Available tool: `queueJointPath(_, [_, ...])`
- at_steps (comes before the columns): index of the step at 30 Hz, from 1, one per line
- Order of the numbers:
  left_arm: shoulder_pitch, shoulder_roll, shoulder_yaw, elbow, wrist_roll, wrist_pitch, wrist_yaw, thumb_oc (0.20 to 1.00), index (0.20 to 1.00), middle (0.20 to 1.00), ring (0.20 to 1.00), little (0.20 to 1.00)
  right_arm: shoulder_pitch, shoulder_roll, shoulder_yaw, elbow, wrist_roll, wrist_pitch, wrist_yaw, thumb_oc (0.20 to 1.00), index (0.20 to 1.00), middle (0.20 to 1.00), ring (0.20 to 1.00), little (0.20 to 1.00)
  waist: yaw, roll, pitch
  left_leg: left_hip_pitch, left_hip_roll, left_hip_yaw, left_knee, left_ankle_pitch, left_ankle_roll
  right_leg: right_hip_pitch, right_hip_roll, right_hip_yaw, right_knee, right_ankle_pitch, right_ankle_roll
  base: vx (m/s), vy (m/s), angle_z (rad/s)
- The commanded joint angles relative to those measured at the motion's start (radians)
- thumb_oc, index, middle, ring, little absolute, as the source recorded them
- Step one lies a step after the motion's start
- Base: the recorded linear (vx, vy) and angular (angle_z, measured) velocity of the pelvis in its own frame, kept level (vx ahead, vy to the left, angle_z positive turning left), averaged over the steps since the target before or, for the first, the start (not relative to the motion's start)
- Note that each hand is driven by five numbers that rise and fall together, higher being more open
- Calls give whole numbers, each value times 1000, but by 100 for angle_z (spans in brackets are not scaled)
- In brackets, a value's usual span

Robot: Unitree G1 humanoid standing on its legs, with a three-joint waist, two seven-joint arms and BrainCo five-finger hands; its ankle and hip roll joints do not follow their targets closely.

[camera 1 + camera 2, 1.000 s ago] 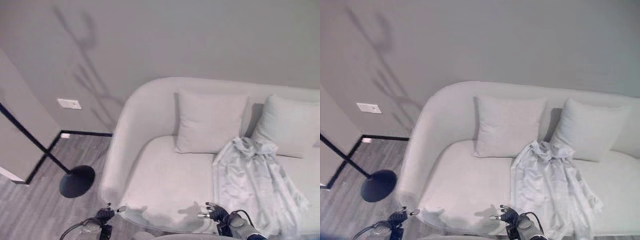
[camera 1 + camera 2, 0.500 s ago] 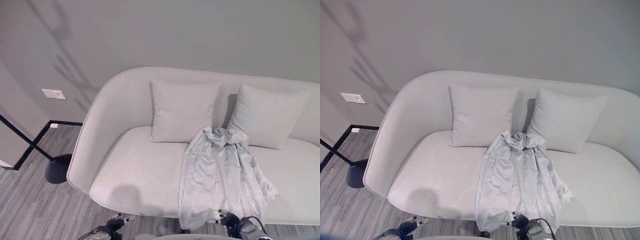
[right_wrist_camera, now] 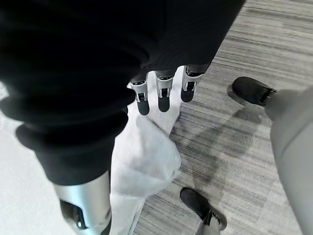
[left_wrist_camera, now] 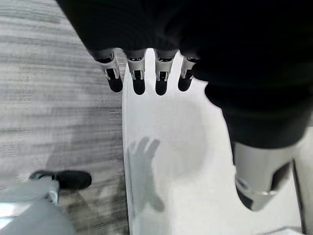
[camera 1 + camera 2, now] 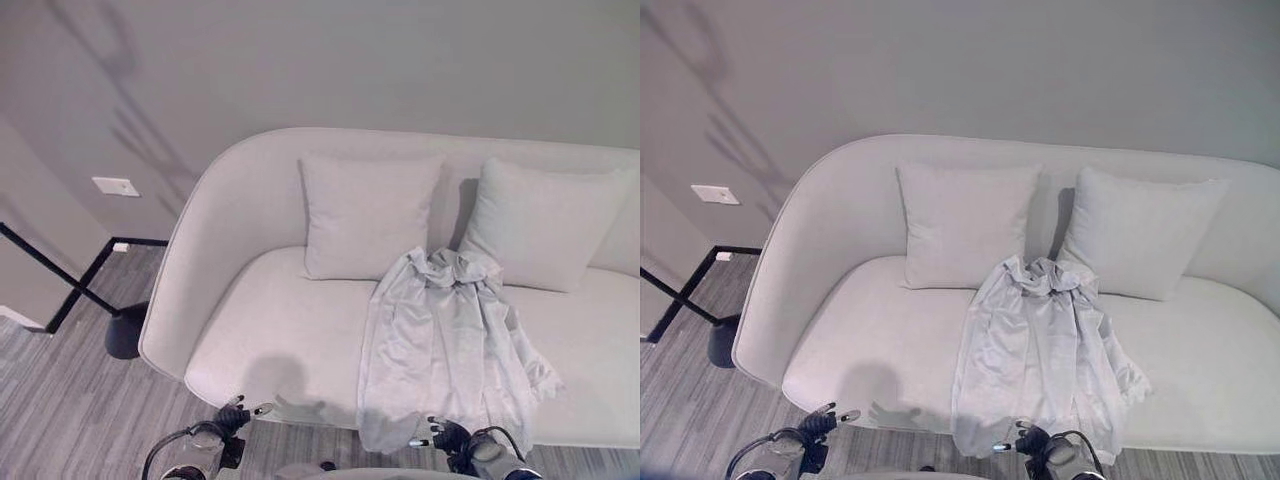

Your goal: Hang the clothes on the sofa on the clothes rack.

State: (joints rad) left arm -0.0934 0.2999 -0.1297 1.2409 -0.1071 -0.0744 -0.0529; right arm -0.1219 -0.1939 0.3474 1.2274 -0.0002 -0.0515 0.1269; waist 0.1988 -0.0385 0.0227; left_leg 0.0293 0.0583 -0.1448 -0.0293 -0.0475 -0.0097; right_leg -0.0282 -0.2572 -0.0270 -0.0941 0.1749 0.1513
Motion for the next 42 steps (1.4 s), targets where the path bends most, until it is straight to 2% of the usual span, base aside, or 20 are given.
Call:
queueJointPath(1, [14, -9, 6, 2, -19, -19, 3, 1000, 1000, 1000, 1000, 1000, -22, -50, 10, -55, 1, -26, 4, 1000, 1000, 1000, 1000, 1000, 13, 5, -18, -56, 139, -19, -58, 48, -31, -22, 61, 8, 7, -103, -113, 114, -488, 24])
queueJointPath(2, [23, -25, 15, -6, -25, -14, -7, 1000, 1000, 1000, 1000, 1000, -12, -68, 8, -60, 5, -34, 0, 1000, 1000, 1000, 1000, 1000, 5, 6, -14, -69, 178, 12, -58, 83, -23, -7, 119, -4, 7, -114, -112, 74, -338, -31])
queueJointPath(3, [24, -25, 15, -6, -25, -13, -7, 1000, 1000, 1000, 1000, 1000, -12, -69, 9, -60, 4, -34, 0, 1000, 1000, 1000, 1000, 1000, 5, 8, -13, -69, 180, 11, -58, 82, -24, -5, 120, -6, 7, -114, -113, 118, -559, -16])
queueJointPath(4, [22, -42, 0, -7, -15, -10, -17, 1000, 1000, 1000, 1000, 1000, -11, -85, -8, -46, 10, -34, -11, 1000, 1000, 1000, 1000, 1000, -5, 12, -9, -66, 200, 66, -58, 95, -23, 7, 136, -32, 7, -135, -111, 46, -226, 16])
queueJointPath(5, [22, -42, 0, -7, -14, -10, -17, 1000, 1000, 1000, 1000, 1000, -11, -85, -8, -46, 10, -34, -11, 1000, 1000, 1000, 1000, 1000, -5, 12, -8, -65, 200, 66, -58, 95, -23, 9, 136, -32, 7, -136, -111, 79, -331, 56])
queueJointPath(6, [23, -48, -10, -12, -10, -8, -18, 1000, 1000, 1000, 1000, 1000, -2, -94, -25, -45, 18, -35, -16, 1000, 1000, 1000, 1000, 1000, -13, 13, 1, -55, 208, 107, -58, 99, -25, 19, 140, -50, 7, -135, -111, 87, -287, 61])
queueJointPath(7, [24, -57, -15, -22, -9, -8, -26, 1000, 1000, 1000, 1000, 1000, 17, -104, -46, -46, 26, -35, -20, 1000, 1000, 1000, 1000, 1000, -28, 15, 11, -25, 201, 179, -58, 110, -36, 38, 147, -84, 7, -131, -113, 122, -355, 55])
queueJointPath(9, [38, -54, -4, -28, -9, -13, -29, 1000, 1000, 1000, 1000, 1000, 26, -94, -58, -37, 31, -36, -19, 1000, 1000, 1000, 1000, 1000, -25, 14, 1, 0, 146, 160, -58, 98, -37, 42, 170, -84, 7, -138, -119, 107, -273, 41])
queueJointPath(14, [32, -46, -17, -30, -11, -12, -31, 1000, 1000, 1000, 1000, 1000, -9, -55, -48, -31, 43, -36, -18, 1000, 1000, 1000, 1000, 1000, 23, 9, -10, -57, 24, 104, -58, 63, -26, 36, 198, -75, 7, -142, -123, 35, -117, -7])
queueJointPath(16, [31, -50, -28, -15, -6, -15, -34, 1000, 1000, 1000, 1000, 1000, -13, -43, -44, -37, 40, -37, -11, 1000, 1000, 1000, 1000, 1000, 23, 16, -27, -60, 16, 81, -58, 49, -18, 48, 209, -65, 7, -146, -128, 38, 7, -28])
queueJointPath(19, [24, -54, -63, 9, 10, -20, -22, 1000, 1000, 1000, 1000, 1000, 7, -33, -55, -30, 37, -35, -8, 1000, 1000, 1000, 1000, 1000, -17, 19, -45, -59, -7, 93, -58, 38, -20, 57, 207, -67, 7, -146, -133, 39, 98, -11])
queueJointPath(24, [18, -43, -51, 1, 1, -21, -9, 1000, 1000, 1000, 1000, 1000, 13, -42, -62, 14, 29, -30, -14, 1000, 1000, 1000, 1000, 1000, -18, 11, -44, -66, -24, 78, -58, 41, -19, 56, 188, -71, 7, -140, -135, 31, 106, 5])
queueJointPath(31, [28, -30, -28, -11, 10, -21, -2, 1000, 1000, 1000, 1000, 1000, 17, -67, -101, 44, 38, -27, -30, 1000, 1000, 1000, 1000, 1000, -22, 7, -46, -52, -35, 93, -58, 29, -17, 63, 151, -74, 7, -129, -129, 61, 128, -1])
queueJointPath(37, [20, 4, -49, -184, 15, -8, -1, 1000, 1000, 1000, 1000, 1000, 7, -103, -115, 20, 34, -26, -38, 1000, 1000, 1000, 1000, 1000, -24, 10, -36, -43, -41, 101, -58, 25, -13, 63, 139, -65, 7, -119, -127, 48, 53, -3])
queueJointPath(38, [24, 20, -60, -261, 18, 1, -3, 1000, 1000, 1000, 1000, 1000, 3, -115, -120, 1, 33, -23, -39, 1000, 1000, 1000, 1000, 1000, -26, 10, -32, -41, -41, 102, -58, 24, -12, 60, 138, -64, 7, -118, -126, 44, 16, -6])
queueJointPath(40, [39, 101, -83, -524, 25, 29, -10, 1000, 1000, 1000, 1000, 1000, -25, -174, -143, -61, 44, -22, -48, 1000, 1000, 1000, 1000, 1000, -27, 8, -3, -46, -44, 105, -58, 23, -7, 48, 141, -57, 7, -114, -125, 34, 7, -16])
queueJointPath(42, [46, 154, -93, -678, 27, 44, -23, 1000, 1000, 1000, 1000, 1000, -48, -210, -161, -106, 45, -19, -54, 1000, 1000, 1000, 1000, 1000, -27, 7, 24, -50, -45, 109, -58, 25, -3, 38, 144, -52, 7, -114, -123, -19, -21, -13])
